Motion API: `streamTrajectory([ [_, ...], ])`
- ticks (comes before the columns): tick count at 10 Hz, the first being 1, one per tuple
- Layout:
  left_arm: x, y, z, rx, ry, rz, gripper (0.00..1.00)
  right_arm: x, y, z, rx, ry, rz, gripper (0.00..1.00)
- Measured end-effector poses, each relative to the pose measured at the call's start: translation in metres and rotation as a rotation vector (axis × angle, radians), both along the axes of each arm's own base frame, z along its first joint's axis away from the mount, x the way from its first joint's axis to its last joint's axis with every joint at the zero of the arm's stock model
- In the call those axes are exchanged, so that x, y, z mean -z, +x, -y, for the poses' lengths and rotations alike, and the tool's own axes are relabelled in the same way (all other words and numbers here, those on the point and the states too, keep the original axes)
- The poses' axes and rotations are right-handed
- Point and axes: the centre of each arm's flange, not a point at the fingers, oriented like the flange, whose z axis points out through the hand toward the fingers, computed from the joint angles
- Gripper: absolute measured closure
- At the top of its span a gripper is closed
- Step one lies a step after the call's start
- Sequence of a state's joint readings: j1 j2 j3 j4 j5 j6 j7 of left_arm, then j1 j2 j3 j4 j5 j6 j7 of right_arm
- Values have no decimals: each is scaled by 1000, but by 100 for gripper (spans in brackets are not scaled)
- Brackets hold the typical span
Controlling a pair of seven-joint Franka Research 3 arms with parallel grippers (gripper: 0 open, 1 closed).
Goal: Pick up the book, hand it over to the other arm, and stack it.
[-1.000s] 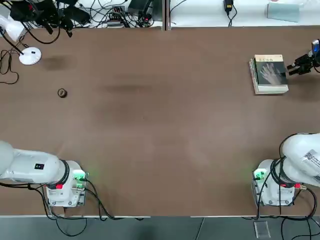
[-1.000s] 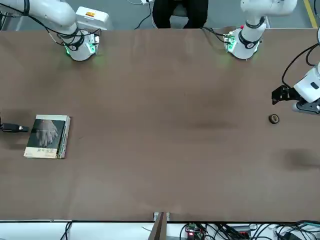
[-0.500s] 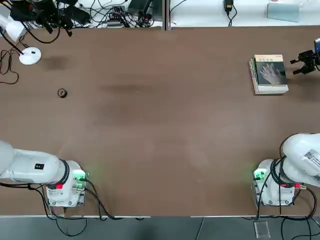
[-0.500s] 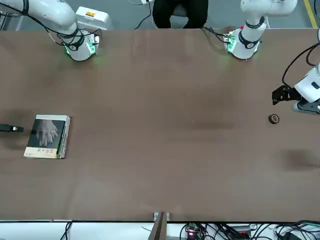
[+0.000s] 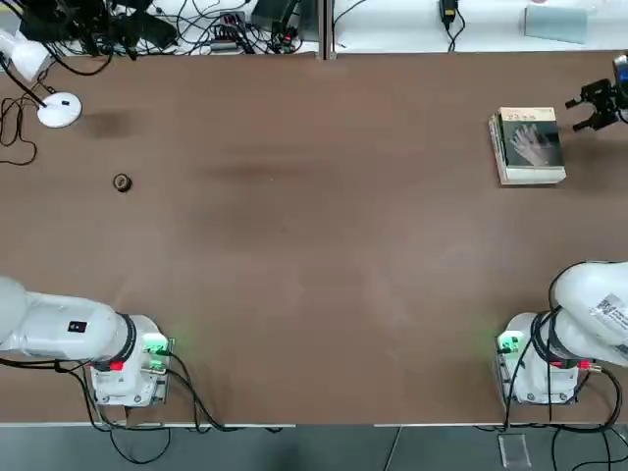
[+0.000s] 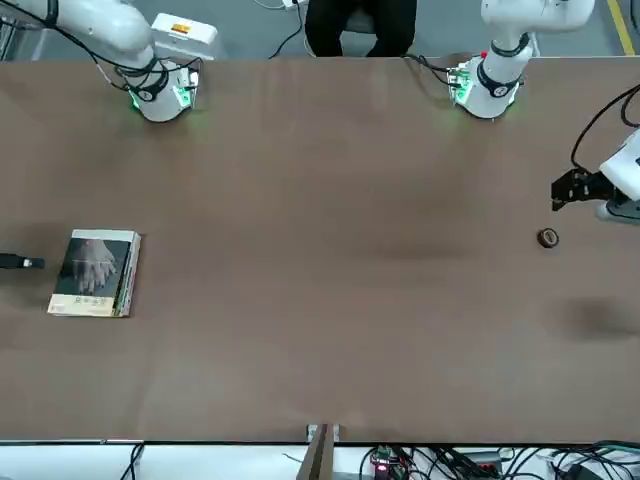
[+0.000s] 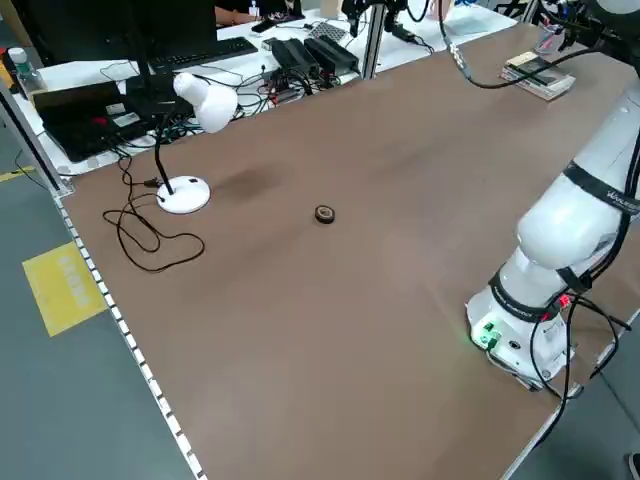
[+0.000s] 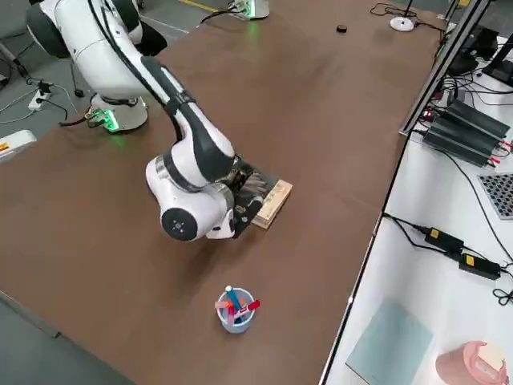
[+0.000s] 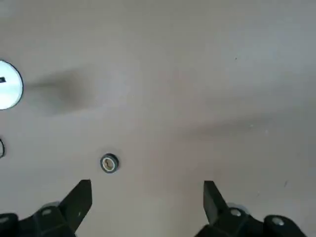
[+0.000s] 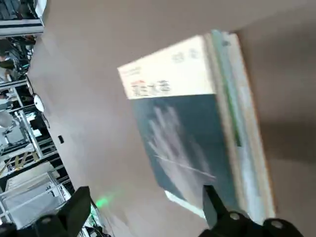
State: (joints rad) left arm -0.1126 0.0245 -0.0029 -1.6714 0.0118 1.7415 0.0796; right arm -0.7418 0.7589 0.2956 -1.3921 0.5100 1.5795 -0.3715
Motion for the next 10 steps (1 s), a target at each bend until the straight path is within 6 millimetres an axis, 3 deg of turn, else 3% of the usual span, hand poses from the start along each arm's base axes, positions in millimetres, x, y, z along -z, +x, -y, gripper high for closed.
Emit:
streamTrajectory([
  [3,-17,0,-10,-17,2,4,0,-38,25,-39,-11,-111,2,0],
  [6,-39,-4,-21,-38,2,-1,0,-71,51,-98,-88,-259,43,0],
  [10,-62,-12,-27,-76,1,-6,0,-107,63,-146,-226,-465,93,0],
])
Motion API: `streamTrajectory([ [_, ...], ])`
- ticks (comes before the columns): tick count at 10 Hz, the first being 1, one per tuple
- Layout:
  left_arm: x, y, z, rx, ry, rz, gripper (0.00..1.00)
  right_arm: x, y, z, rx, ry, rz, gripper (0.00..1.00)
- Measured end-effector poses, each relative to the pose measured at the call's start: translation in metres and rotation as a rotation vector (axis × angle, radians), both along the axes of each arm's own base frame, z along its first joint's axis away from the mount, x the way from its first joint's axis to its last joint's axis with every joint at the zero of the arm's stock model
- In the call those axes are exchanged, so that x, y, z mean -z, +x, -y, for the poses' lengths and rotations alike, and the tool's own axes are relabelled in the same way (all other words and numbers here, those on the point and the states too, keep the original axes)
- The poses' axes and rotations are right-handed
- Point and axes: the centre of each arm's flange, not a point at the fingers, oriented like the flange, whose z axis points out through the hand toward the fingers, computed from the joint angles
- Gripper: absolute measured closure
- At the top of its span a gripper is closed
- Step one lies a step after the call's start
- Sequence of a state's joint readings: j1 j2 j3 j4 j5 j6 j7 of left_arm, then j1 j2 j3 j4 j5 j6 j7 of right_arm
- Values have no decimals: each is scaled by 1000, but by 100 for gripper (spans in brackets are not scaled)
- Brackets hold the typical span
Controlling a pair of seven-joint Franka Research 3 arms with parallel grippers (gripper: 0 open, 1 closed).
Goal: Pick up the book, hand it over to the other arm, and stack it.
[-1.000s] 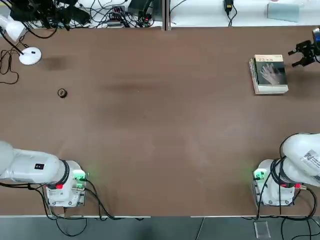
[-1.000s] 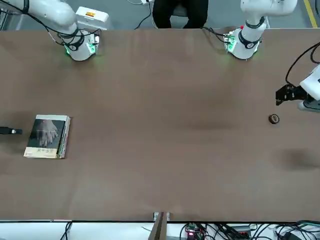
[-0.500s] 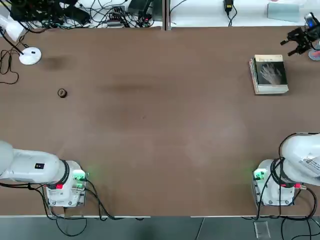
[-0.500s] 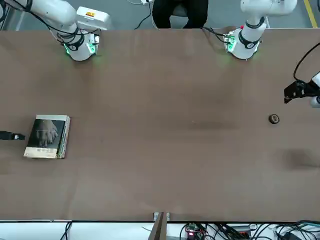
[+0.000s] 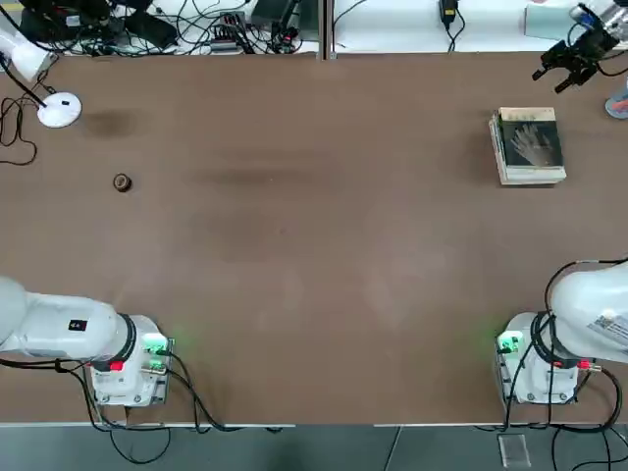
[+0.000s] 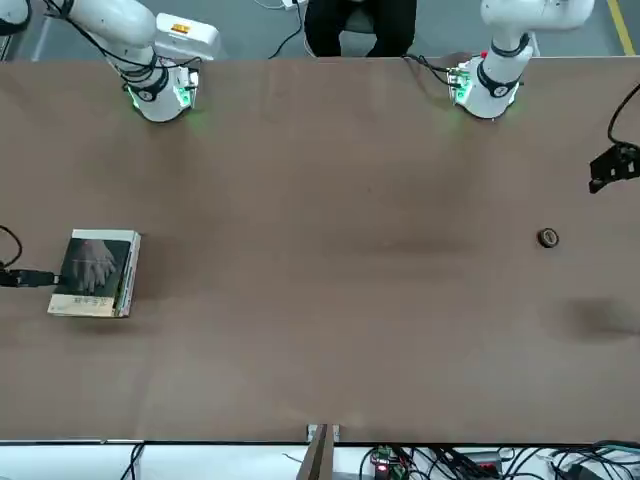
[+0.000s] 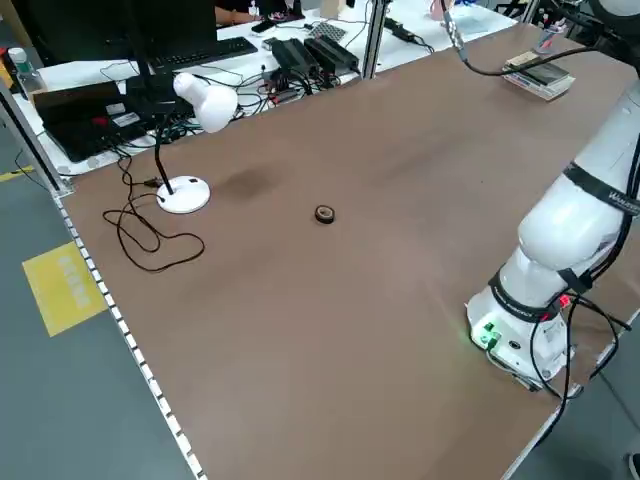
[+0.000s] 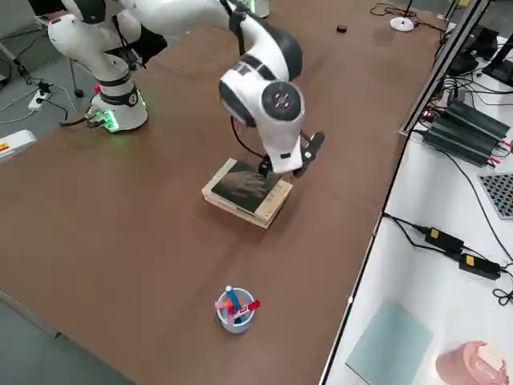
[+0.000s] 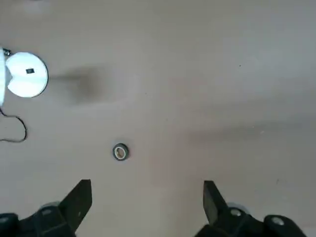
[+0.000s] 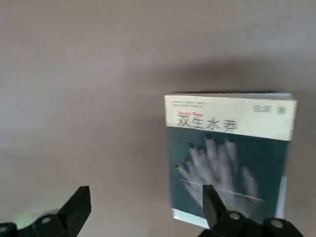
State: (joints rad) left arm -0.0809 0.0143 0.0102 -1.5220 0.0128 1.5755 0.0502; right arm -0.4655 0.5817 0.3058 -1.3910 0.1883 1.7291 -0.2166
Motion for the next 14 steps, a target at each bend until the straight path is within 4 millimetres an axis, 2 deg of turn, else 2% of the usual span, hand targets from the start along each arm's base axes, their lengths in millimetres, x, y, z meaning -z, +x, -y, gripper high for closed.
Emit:
streamTrajectory([
  [6,-8,-8,-6,-23,-4,-11,0,-54,3,-68,-54,-181,30,0],
  [10,-7,-9,-8,-23,-4,-15,0,-95,-8,-111,-85,-258,45,0],
  [12,4,-6,-12,-26,-2,-40,0,-121,-19,-116,-109,-313,74,0],
  [14,17,-3,-15,-27,-1,-64,0,-140,-31,-111,-146,-371,104,0],
])
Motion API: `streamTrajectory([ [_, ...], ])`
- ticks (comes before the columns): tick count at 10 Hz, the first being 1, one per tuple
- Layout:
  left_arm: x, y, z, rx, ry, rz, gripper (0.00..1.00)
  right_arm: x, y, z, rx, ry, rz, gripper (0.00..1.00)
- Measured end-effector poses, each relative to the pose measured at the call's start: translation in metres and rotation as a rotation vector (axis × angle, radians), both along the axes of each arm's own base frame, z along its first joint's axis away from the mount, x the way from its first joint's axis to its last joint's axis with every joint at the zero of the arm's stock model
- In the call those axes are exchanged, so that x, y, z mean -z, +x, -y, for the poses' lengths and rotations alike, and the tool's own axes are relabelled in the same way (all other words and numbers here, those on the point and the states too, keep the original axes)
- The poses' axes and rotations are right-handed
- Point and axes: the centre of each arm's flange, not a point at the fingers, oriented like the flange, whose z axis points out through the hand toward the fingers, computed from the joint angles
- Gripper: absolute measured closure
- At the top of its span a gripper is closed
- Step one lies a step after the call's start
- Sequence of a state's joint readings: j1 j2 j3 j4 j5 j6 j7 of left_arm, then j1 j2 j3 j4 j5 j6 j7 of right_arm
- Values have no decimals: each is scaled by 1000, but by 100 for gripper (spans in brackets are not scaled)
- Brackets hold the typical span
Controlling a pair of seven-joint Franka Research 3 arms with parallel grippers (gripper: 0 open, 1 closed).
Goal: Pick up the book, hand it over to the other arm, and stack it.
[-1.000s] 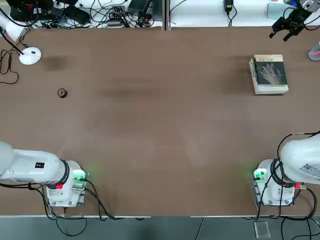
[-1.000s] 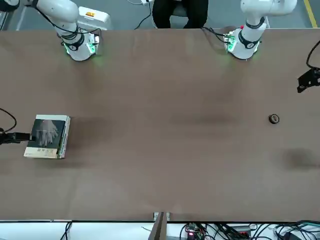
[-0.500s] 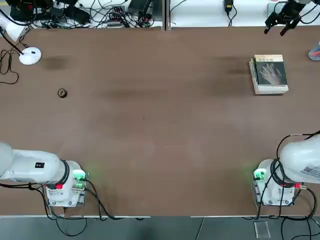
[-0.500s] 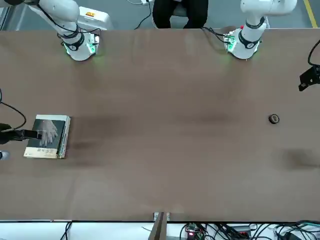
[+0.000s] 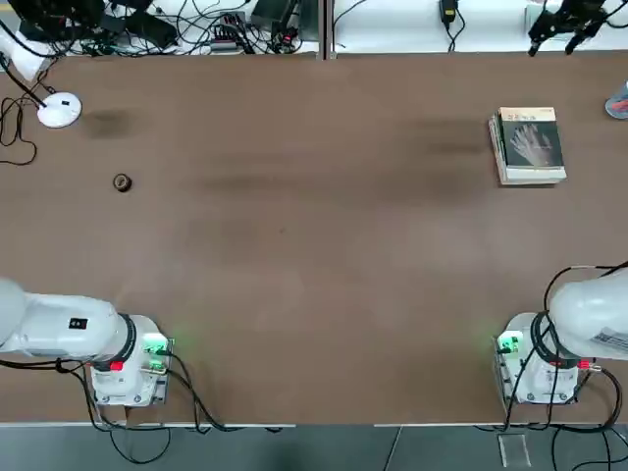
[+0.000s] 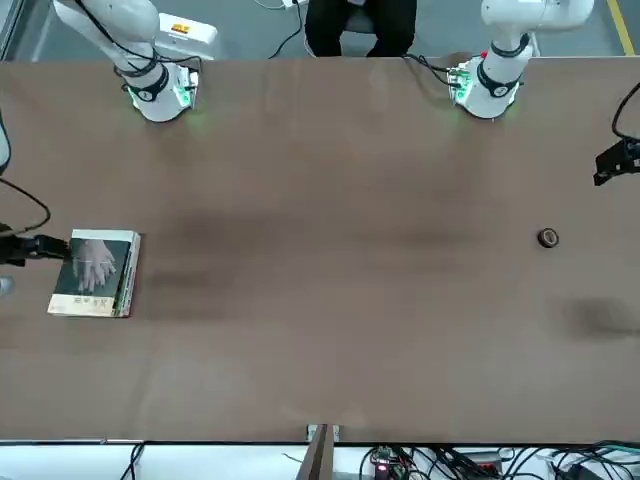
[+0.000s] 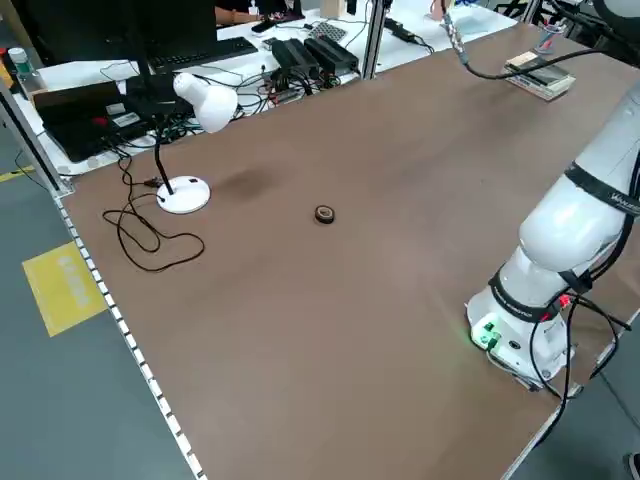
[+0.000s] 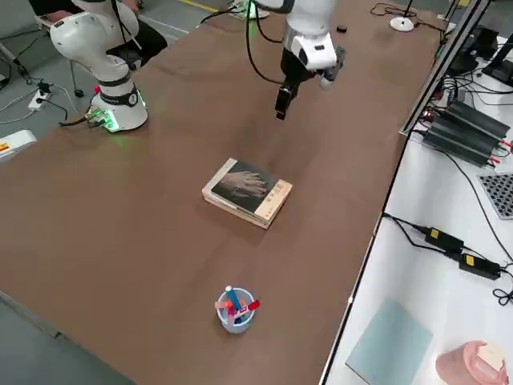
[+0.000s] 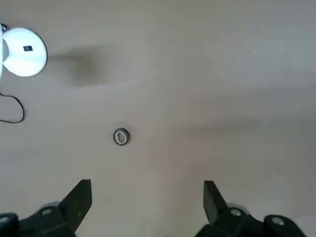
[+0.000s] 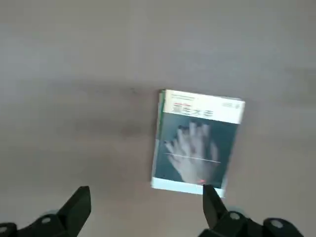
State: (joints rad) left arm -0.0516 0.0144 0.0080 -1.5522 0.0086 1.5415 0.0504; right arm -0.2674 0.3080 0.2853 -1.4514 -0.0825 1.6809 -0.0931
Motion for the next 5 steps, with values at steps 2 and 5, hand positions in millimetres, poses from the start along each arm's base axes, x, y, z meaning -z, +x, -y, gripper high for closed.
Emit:
streamTrajectory([
  [2,5,3,0,2,0,-3,0,-11,-9,19,-32,-32,20,0],
  [5,5,4,0,6,0,7,0,-14,-16,55,-44,-52,30,0],
])
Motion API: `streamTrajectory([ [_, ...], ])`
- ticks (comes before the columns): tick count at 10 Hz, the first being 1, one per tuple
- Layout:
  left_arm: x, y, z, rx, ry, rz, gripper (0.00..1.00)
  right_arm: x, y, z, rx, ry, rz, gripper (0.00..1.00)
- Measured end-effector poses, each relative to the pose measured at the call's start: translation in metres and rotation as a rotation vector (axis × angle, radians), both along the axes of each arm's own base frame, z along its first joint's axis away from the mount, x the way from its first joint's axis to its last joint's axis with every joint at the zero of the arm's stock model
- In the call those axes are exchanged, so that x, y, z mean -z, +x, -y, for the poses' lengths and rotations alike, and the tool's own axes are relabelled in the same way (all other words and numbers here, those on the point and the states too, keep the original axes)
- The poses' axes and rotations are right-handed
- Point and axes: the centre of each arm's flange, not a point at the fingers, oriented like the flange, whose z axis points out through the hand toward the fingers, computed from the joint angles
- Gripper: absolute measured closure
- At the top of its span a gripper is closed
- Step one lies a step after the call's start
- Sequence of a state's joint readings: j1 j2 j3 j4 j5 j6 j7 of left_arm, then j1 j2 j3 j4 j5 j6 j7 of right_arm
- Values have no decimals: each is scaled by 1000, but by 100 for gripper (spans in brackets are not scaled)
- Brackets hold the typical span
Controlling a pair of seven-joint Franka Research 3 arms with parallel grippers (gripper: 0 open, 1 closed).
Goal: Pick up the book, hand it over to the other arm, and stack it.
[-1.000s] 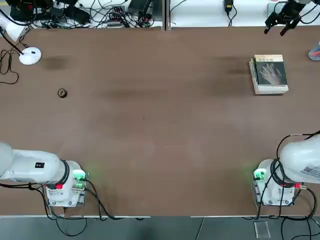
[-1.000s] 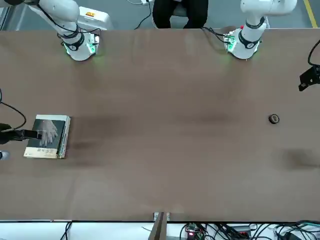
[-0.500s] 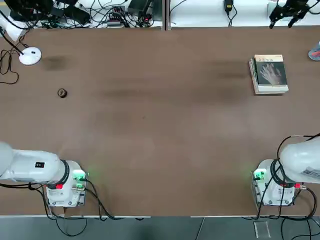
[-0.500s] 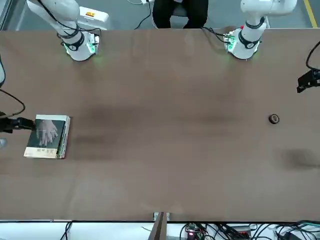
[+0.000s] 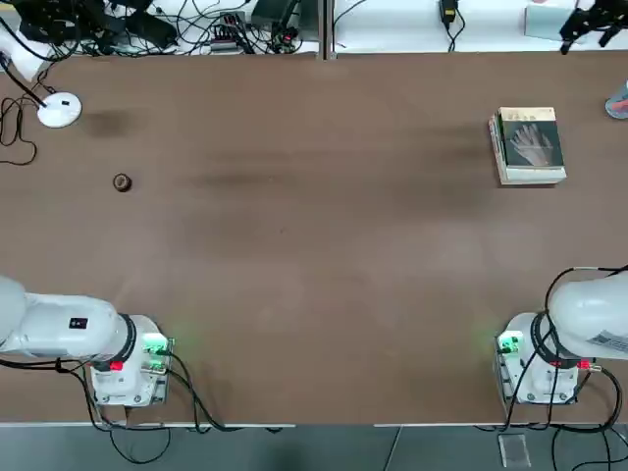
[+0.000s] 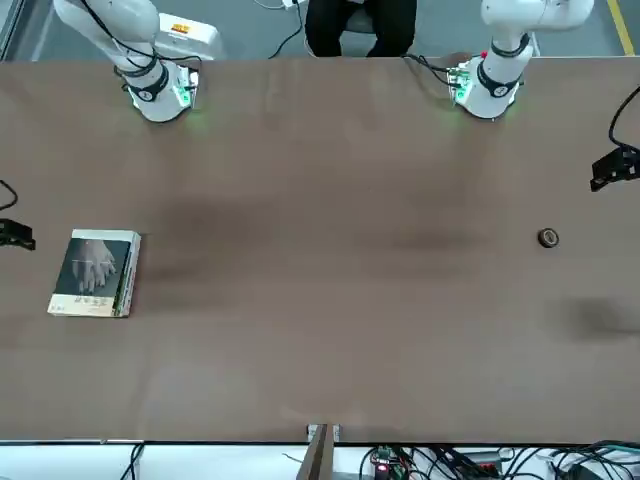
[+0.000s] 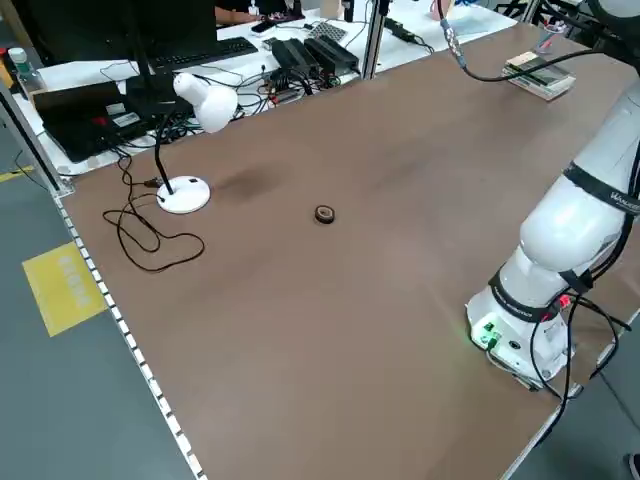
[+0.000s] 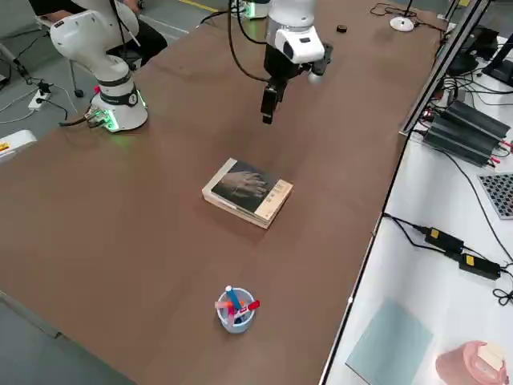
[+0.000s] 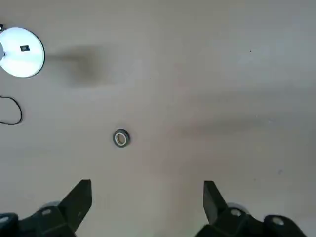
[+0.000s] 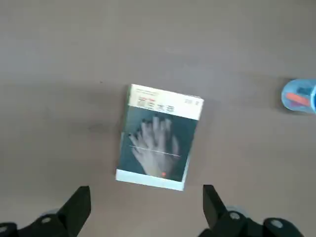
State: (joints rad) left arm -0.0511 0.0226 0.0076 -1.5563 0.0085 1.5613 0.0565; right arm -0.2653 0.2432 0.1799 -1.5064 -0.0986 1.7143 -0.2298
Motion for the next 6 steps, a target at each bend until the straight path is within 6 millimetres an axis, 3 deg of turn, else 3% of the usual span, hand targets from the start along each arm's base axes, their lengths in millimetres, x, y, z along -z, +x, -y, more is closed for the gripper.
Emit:
streamTrajectory([
  [2,0,0,0,2,0,3,0,6,0,1,20,-4,16,0],
  [6,-1,1,0,8,0,6,0,10,-4,-27,113,-12,49,0],
])
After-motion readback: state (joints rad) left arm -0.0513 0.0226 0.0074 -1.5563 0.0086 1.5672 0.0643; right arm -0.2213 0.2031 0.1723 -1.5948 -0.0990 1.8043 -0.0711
